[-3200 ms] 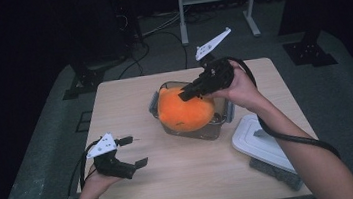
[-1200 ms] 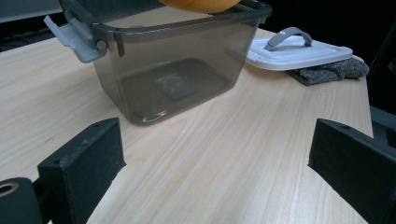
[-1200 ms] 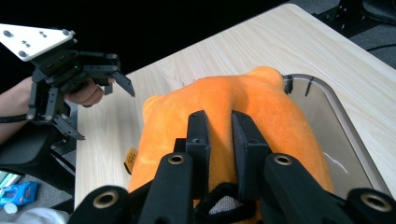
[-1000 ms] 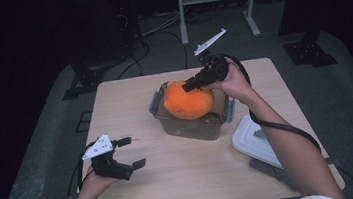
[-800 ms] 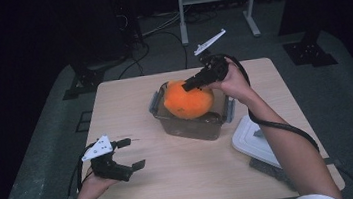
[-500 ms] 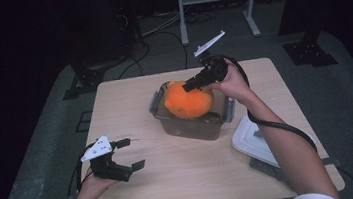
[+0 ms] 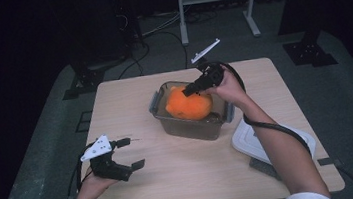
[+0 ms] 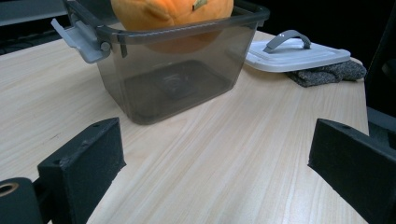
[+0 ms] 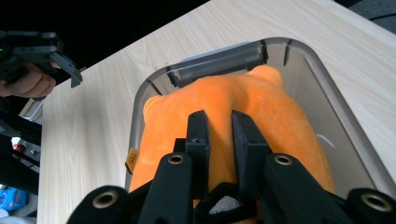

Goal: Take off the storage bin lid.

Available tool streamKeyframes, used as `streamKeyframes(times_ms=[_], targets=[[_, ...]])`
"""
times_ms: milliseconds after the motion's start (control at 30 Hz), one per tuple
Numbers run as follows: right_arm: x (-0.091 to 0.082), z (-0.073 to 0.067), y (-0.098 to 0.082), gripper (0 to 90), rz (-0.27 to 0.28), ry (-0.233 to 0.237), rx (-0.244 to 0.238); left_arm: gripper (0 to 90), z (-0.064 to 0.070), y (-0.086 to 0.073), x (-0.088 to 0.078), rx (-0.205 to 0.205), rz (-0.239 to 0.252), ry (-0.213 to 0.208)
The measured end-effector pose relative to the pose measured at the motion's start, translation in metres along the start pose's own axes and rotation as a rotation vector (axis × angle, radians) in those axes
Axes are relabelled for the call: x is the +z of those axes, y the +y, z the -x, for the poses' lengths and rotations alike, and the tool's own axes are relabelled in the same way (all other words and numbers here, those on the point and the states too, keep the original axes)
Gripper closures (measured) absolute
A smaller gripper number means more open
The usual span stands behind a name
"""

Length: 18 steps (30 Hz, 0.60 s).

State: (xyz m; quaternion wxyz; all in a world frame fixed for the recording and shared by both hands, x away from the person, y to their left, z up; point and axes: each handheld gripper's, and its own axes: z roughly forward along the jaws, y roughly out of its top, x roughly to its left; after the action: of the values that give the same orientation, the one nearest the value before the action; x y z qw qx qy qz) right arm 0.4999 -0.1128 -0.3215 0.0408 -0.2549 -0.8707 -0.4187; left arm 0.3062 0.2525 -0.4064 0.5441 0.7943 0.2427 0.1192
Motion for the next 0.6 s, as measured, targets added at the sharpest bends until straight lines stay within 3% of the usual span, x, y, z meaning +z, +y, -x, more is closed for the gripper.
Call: streamKeyframes(times_ms=[600], targets=[[0.013, 0.005, -0.009, 76.8, -0.046, -0.005, 0.023, 2.6, 0.0, 0.0, -0.002, 0.001, -0.003, 0.004]])
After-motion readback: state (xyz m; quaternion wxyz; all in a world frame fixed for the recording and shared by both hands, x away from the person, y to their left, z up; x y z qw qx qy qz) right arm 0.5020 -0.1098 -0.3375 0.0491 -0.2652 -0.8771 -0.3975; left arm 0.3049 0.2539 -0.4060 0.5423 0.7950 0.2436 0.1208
